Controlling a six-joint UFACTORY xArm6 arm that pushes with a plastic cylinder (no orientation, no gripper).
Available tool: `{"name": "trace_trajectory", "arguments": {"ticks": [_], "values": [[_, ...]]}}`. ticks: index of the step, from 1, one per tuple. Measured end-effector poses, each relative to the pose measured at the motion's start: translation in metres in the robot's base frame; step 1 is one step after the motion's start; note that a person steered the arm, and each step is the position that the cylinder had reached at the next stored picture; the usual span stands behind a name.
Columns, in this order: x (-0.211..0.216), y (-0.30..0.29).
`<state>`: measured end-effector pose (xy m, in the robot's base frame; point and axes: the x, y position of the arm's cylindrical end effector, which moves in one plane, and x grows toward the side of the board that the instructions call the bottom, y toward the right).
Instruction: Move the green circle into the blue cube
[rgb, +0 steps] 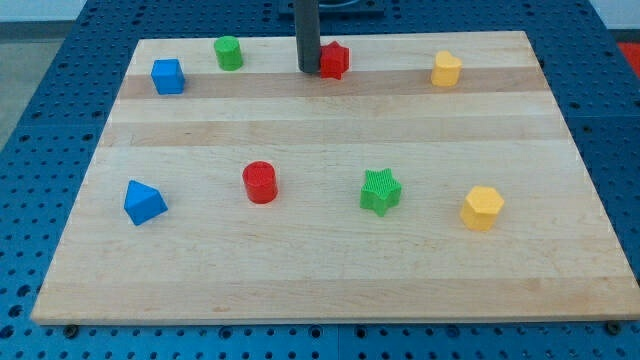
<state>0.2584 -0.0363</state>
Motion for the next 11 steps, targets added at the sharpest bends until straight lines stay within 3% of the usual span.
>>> {"name": "trace_trajectory", "arguments": {"ticks": [2, 3, 11], "values": [[-0.044, -0.076], [-0.044, -0.083], [0.003, -0.136]]}}
